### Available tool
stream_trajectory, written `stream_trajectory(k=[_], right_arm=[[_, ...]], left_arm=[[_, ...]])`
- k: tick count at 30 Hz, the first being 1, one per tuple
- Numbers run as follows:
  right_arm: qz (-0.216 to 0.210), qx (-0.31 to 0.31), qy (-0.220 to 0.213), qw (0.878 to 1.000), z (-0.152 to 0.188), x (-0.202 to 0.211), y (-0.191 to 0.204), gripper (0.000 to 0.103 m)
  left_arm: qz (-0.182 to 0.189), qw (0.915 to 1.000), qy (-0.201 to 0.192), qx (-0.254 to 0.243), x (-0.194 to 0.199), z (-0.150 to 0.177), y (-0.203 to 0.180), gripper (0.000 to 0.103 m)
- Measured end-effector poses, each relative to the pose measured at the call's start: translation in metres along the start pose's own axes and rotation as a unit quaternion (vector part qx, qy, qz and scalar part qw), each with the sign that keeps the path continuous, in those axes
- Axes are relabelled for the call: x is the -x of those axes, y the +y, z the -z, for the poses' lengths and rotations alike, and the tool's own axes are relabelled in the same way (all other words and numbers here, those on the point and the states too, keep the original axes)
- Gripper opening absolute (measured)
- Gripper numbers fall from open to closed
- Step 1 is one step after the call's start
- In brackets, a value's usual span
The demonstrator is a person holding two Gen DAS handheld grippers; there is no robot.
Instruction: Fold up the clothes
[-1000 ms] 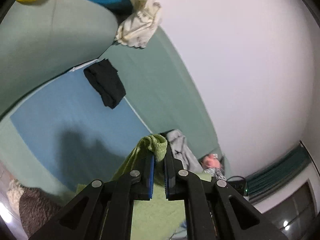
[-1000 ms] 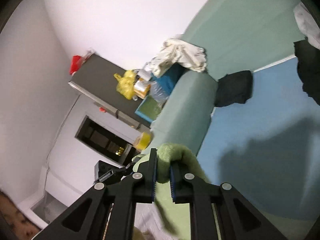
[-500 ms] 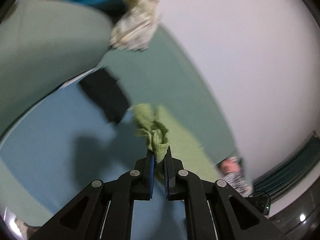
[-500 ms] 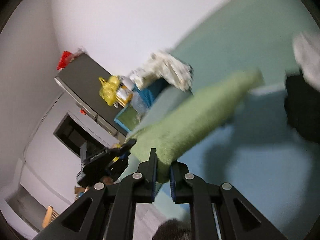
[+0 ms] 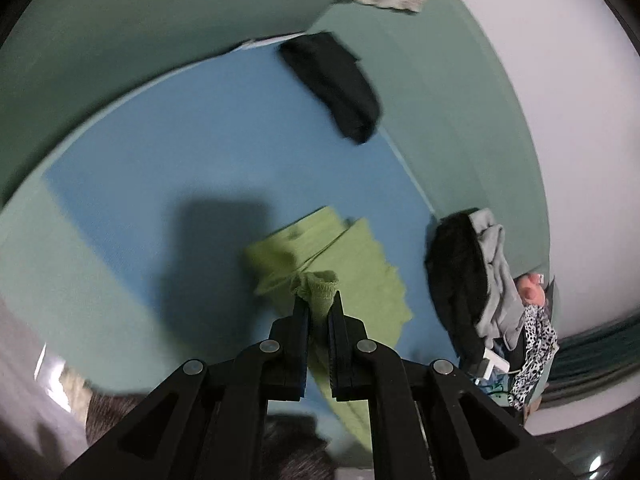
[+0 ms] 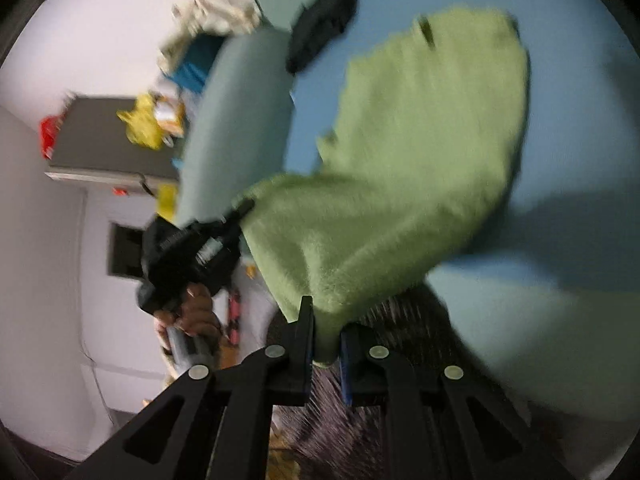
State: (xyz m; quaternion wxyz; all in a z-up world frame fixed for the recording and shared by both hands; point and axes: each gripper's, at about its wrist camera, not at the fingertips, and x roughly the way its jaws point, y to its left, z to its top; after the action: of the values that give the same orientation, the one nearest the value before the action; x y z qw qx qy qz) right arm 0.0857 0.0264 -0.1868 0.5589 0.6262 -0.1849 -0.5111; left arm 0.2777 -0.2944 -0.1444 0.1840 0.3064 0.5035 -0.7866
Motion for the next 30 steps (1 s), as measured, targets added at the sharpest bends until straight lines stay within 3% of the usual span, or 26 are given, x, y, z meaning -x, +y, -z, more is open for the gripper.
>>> stream_trajectory(k=[6,12,18,20,21,22,23,24,26,30], right_arm=[[0.005,-0.032,-0.098,0.995,-0.062,0.044,-0.021,0.012],[0.024,-0.083,-0.126,0.988,-0.097,0.045,-0.066,0.012],[0.035,-0.103,-0.138,0.984,-0.113,0.045,-0.088,0.012],[0.038,-0.109,-0.141,0.983,-0.118,0.045,-0.094,0.016],[0.040,-0.112,-0.142,0.983,-0.121,0.044,-0.097,0.017],[0.042,-0.111,-0.143,0.983,-0.124,0.043,-0.096,0.025],[0.043,-0.112,-0.145,0.982,-0.127,0.043,-0.095,0.043],[0.043,-0.118,-0.154,0.980,-0.129,0.047,-0.095,0.049],[0.047,-0.130,-0.187,0.973,-0.132,0.061,-0.093,0.060],[0.070,-0.119,-0.240,0.961,-0.114,0.099,-0.077,0.065]], left_arm=[[-0.012,0.9988,0.030,-0.037,-0.074,-0.037,-0.051,0.008],[-0.025,0.9952,0.060,-0.073,-0.150,-0.073,-0.102,0.007],[-0.042,0.9939,0.082,-0.060,-0.201,-0.080,-0.100,0.008],[-0.053,0.9941,0.081,-0.049,-0.209,-0.083,-0.092,0.008],[-0.056,0.9943,0.080,-0.043,-0.211,-0.086,-0.088,0.012],[-0.057,0.9947,0.076,-0.038,-0.209,-0.088,-0.086,0.014],[-0.061,0.9957,0.062,-0.030,-0.201,-0.093,-0.083,0.023],[-0.066,0.9964,0.047,-0.022,-0.191,-0.097,-0.080,0.044],[-0.060,0.9981,0.002,-0.010,-0.163,-0.104,-0.076,0.068],[-0.069,0.9942,-0.082,-0.004,-0.091,-0.095,-0.059,0.073]])
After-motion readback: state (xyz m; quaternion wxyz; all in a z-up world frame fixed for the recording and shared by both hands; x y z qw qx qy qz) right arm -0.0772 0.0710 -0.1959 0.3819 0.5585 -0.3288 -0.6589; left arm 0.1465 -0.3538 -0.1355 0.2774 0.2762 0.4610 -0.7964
